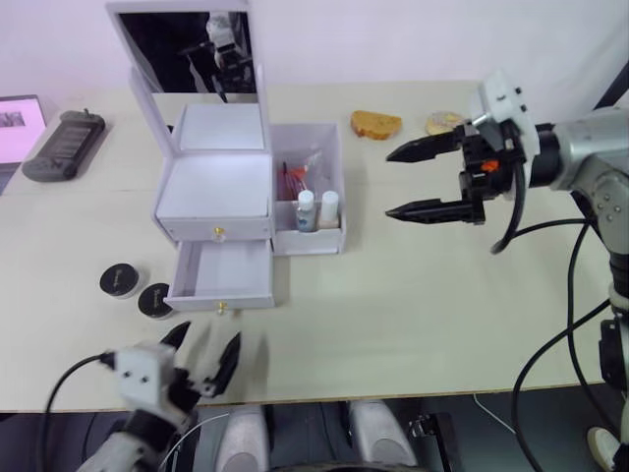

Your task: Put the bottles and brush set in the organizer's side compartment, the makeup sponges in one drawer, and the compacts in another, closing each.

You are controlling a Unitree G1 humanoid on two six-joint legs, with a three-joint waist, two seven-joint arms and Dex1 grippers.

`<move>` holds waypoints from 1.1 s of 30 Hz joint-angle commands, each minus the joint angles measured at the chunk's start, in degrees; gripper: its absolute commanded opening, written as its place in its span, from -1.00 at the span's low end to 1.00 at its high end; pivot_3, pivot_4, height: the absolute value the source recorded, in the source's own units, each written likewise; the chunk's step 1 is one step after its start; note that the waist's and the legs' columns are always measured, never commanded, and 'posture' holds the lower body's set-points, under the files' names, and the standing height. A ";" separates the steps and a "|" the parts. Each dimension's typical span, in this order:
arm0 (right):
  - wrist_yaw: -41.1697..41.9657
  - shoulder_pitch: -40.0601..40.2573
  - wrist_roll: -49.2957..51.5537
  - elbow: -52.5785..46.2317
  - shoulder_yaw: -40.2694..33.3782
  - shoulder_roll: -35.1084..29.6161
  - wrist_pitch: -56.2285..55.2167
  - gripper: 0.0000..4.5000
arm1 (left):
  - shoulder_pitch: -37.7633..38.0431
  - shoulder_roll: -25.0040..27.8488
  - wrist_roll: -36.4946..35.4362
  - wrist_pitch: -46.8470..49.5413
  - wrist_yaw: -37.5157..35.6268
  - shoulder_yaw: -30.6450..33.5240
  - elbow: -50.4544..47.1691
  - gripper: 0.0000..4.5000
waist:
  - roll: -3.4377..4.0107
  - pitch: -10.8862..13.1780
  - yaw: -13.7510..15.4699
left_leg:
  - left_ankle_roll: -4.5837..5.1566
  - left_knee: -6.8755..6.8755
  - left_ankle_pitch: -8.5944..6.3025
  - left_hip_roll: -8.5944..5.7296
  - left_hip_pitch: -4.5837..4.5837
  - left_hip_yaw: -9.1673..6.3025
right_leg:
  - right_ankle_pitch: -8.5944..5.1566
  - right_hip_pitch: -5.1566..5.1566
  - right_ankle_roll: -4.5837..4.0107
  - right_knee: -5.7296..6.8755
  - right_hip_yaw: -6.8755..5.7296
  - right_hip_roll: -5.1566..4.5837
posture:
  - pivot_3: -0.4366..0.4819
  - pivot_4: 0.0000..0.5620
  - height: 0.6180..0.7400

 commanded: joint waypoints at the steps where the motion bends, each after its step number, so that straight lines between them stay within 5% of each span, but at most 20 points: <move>1: 0.45 0.31 -0.64 2.56 -2.61 -0.40 -2.58 1.00 | 0.53 0.96 -3.19 -6.11 -3.07 10.16 2.15 0.98 | -0.01 0.01 0.13 | -0.01 0.02 0.00 -0.02 0.01 0.00 | 0.00 -0.01 -0.01 -0.03 0.00 -0.03 | -0.05 -0.47 1.00; 5: -1.36 2.08 -2.33 7.66 -4.71 0.47 -7.22 1.00 | -4.40 6.97 -6.18 -7.54 -5.80 22.49 10.29 0.98 | -0.02 0.01 -0.01 | -0.03 0.05 -0.01 -0.04 0.13 -0.01 | 0.06 -0.02 -0.12 -0.23 0.00 -0.04 | -0.05 -0.47 1.00; 11: 1.50 8.24 1.09 10.11 -11.14 1.23 -12.31 1.00 | -13.50 21.69 -8.01 -4.16 -13.60 32.79 24.98 0.98 | -0.07 -0.03 0.12 | -0.03 0.00 0.01 -0.03 0.03 0.05 | 0.08 0.16 -0.13 -0.24 0.00 -0.04 | -0.05 -0.47 1.00; 20: 3.08 16.89 -4.81 22.59 -14.97 -4.24 -21.85 1.00 | -16.77 40.64 -9.04 -0.25 -36.86 44.34 50.49 0.98 | 0.00 0.01 -0.29 | -0.08 -0.08 0.04 0.03 0.08 0.13 | 0.08 -0.01 -0.11 0.03 0.00 0.00 | -0.05 -0.47 1.00; 26: 2.28 21.90 -8.68 27.98 -15.58 -5.30 -27.75 1.00 | -25.69 48.39 -3.69 -6.10 -43.98 40.84 70.17 0.98 | 0.03 -0.01 -0.73 | -0.12 -0.32 0.04 0.06 0.55 0.18 | 0.03 0.01 -0.20 -0.03 0.00 -0.03 | -0.05 -0.47 1.00; 33: -0.67 25.69 -7.37 20.33 -16.42 -4.91 -24.45 1.00 | -35.77 50.33 -2.07 -5.76 -47.22 35.57 73.86 0.98 | 0.03 0.00 -1.24 | -0.13 -0.33 0.05 0.08 0.46 0.27 | 0.04 0.13 -0.19 0.12 0.07 -0.03 | -0.05 -0.47 1.00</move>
